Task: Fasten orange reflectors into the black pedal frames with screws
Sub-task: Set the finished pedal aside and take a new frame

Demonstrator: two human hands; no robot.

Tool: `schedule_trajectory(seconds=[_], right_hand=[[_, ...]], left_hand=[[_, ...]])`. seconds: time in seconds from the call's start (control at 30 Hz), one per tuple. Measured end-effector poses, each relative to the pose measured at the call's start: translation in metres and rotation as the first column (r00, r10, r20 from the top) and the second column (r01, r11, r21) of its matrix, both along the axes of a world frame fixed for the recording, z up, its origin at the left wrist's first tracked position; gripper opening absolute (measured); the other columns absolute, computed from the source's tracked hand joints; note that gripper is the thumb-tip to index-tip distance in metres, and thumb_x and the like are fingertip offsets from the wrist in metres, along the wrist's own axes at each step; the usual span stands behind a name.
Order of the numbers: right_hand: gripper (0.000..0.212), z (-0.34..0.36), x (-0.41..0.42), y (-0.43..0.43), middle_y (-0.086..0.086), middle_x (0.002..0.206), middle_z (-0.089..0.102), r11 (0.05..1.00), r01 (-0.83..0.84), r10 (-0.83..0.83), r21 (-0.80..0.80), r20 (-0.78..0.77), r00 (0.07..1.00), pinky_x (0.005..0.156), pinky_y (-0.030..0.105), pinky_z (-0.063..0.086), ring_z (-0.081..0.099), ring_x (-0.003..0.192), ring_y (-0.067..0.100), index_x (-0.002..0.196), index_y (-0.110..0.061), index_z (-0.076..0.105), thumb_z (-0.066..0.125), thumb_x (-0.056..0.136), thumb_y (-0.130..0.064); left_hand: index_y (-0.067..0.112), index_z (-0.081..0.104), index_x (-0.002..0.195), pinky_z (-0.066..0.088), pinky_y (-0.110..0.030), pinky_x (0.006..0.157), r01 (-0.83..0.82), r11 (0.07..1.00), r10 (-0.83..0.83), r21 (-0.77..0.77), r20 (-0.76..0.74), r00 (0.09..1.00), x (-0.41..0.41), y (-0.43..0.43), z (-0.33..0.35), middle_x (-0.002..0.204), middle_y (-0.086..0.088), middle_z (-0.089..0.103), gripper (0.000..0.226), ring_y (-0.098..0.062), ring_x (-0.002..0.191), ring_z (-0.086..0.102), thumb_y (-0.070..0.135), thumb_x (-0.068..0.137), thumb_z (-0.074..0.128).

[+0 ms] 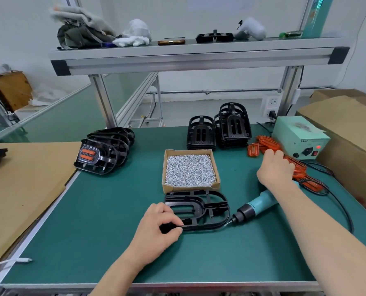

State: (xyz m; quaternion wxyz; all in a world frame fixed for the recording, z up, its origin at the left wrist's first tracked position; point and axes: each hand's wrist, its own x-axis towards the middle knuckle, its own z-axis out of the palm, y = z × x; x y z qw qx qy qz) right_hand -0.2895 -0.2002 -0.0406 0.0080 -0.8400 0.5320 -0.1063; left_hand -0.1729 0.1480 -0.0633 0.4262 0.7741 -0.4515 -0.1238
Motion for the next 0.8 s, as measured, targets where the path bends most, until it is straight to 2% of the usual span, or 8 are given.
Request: schedule_trajectory(seconds=[0.1,0.17,0.33,0.47,0.53,0.6,0.67,0.8], right_hand=[[0.035,0.005,-0.002,0.004,0.018,0.120,0.051,1.000,-0.024,0.024,-0.002,0.228,0.973,0.089,0.048,0.044,0.058,0.106,0.041,0.118,-0.005,0.046,0.061,0.087,-0.002],[0.028,0.010,-0.004,0.012,0.016,0.118,0.053,0.999,-0.047,0.033,0.021,0.444,0.895,0.086,0.044,0.043,0.057,0.102,0.038,0.114,-0.007,0.051,0.057,0.089,0.004],[0.024,0.016,-0.002,0.059,-0.009,0.098,0.061,0.984,-0.165,0.044,0.060,0.823,0.566,0.084,0.030,0.041,0.056,0.088,0.014,0.095,-0.024,0.056,0.058,0.092,0.000],[0.029,0.007,0.013,0.105,-0.008,0.091,0.068,0.907,-0.370,-0.091,0.200,0.952,0.292,0.085,0.041,0.055,0.065,0.085,0.011,0.088,-0.029,0.061,0.065,0.089,0.000],[0.026,0.001,0.020,0.128,-0.008,0.087,0.070,0.857,-0.460,-0.158,0.231,0.969,0.192,0.078,0.036,0.055,0.067,0.082,0.008,0.088,-0.028,0.064,0.068,0.088,-0.002],[0.022,-0.005,0.024,0.148,-0.012,0.089,0.072,0.825,-0.511,-0.186,0.242,0.969,0.160,0.075,0.025,0.053,0.068,0.082,0.003,0.088,-0.032,0.066,0.069,0.087,-0.010],[0.023,-0.010,0.025,0.165,-0.015,0.092,0.072,0.810,-0.537,-0.176,0.236,0.971,0.162,0.072,0.020,0.052,0.069,0.081,0.002,0.089,-0.040,0.065,0.069,0.086,-0.018],[0.016,-0.013,0.029,0.193,-0.010,0.091,0.071,0.784,-0.582,-0.138,0.218,0.974,0.179,0.076,0.031,0.054,0.068,0.081,0.010,0.090,-0.040,0.063,0.068,0.084,-0.026]], left_hand=[[0.033,0.068,0.075,0.037,-0.018,0.087,-0.041,0.999,0.043,-0.031,0.035,0.998,-0.002,0.001,-0.001,0.091,0.014,0.056,0.012,-0.012,0.099,0.050,0.020,0.074,0.067],[0.033,0.062,0.078,0.039,-0.025,0.087,-0.034,0.999,0.035,-0.017,0.096,0.995,-0.002,0.001,0.000,0.091,0.015,0.055,0.015,-0.011,0.096,0.050,0.020,0.072,0.065],[0.040,0.047,0.096,0.042,-0.027,0.086,-0.053,0.999,0.052,0.004,0.059,0.997,-0.003,0.001,-0.001,0.091,0.016,0.054,0.033,-0.010,0.096,0.051,0.028,0.071,0.065],[0.040,0.050,0.113,0.038,-0.019,0.094,-0.082,0.995,0.083,-0.058,0.008,0.997,-0.005,0.002,-0.002,0.099,0.018,0.056,0.041,-0.010,0.107,0.053,0.037,0.075,0.066],[0.038,0.053,0.116,0.034,-0.009,0.093,-0.131,0.986,0.132,-0.101,0.001,0.991,-0.005,0.003,-0.002,0.101,0.015,0.058,0.043,-0.009,0.109,0.054,0.041,0.076,0.067],[0.036,0.057,0.115,0.033,-0.006,0.091,-0.200,0.969,0.202,-0.148,-0.003,0.979,-0.004,0.002,-0.001,0.100,0.014,0.061,0.039,-0.008,0.107,0.056,0.034,0.080,0.073],[0.035,0.060,0.109,0.038,-0.013,0.092,-0.282,0.935,0.279,-0.215,-0.043,0.959,-0.005,-0.002,-0.001,0.095,0.015,0.064,0.034,-0.009,0.105,0.058,0.023,0.082,0.077],[0.032,0.065,0.105,0.047,-0.033,0.095,-0.392,0.858,0.362,-0.332,-0.150,0.920,-0.011,-0.014,0.000,0.092,0.019,0.065,0.029,-0.011,0.102,0.060,0.016,0.084,0.076]])
